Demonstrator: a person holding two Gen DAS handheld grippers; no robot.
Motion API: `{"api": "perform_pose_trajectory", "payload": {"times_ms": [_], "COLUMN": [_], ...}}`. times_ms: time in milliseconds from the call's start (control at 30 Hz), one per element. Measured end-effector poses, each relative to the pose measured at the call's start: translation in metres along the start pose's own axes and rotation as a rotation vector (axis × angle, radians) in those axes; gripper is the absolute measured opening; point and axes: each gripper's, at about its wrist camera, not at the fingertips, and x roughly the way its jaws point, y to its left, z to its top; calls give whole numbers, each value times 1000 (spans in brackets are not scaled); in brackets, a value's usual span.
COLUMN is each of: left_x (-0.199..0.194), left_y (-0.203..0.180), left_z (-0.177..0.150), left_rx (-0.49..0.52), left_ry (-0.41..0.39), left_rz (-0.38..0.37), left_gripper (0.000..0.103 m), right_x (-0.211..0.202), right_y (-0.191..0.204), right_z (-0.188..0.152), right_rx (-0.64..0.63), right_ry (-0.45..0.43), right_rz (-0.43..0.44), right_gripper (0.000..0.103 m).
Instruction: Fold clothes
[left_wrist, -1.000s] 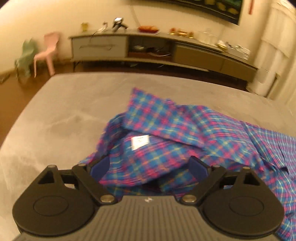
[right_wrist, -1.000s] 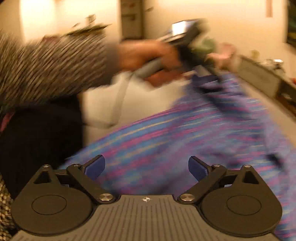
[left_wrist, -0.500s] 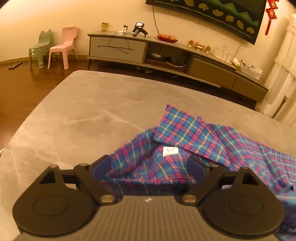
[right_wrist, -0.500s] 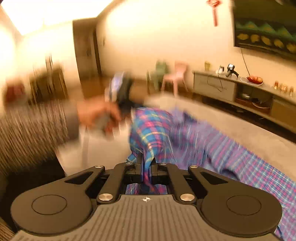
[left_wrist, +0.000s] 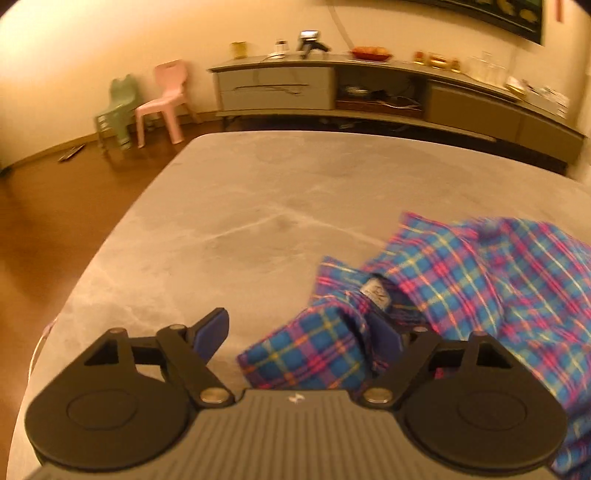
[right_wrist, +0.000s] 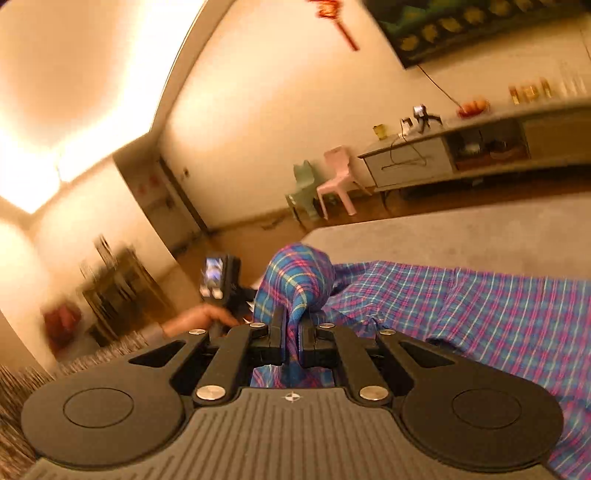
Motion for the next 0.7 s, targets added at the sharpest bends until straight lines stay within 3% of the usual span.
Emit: {"api": "perform_pose_trajectory", "payload": {"times_ms": [167, 267, 367, 467, 500, 533, 567, 633, 700], "left_x": [-2, -3, -2, -12, -20, -28, -37, -54, -67], "left_y": [14, 20, 27, 28, 25, 23, 17, 2, -13], "left_z": [4, 5, 5, 7, 9, 10, 9, 2, -12], "left_rx": [-41, -60, -86, -74, -47, -20, 53, 216, 362], "left_ry": [-11, -8, -1, -28, -53, -77, -105, -152, -184], "left_rz": [52, 57, 37, 36, 33, 30, 31, 20, -16], "left_gripper": [82, 82, 81, 80, 80, 81, 84, 87, 87], "right_x": [-11, -27, -41, -32, -20, -6, 8, 45, 77], "right_y": [-16, -16, -28, -44, -38, -30, -22, 1, 14], "right_z": [12, 33, 81, 116, 111, 102, 94, 47, -4], "right_rx": [38, 32, -7, -42, -69, -100, -130, -242, -387], "right_ry": [-64, -156, -242, -240, -189, -129, -70, 90, 237], "right_rz": [48, 27, -125, -350, -334, -303, -271, -230, -254], "right_gripper": [4, 0, 0, 3, 3, 16, 54, 88, 88]}}
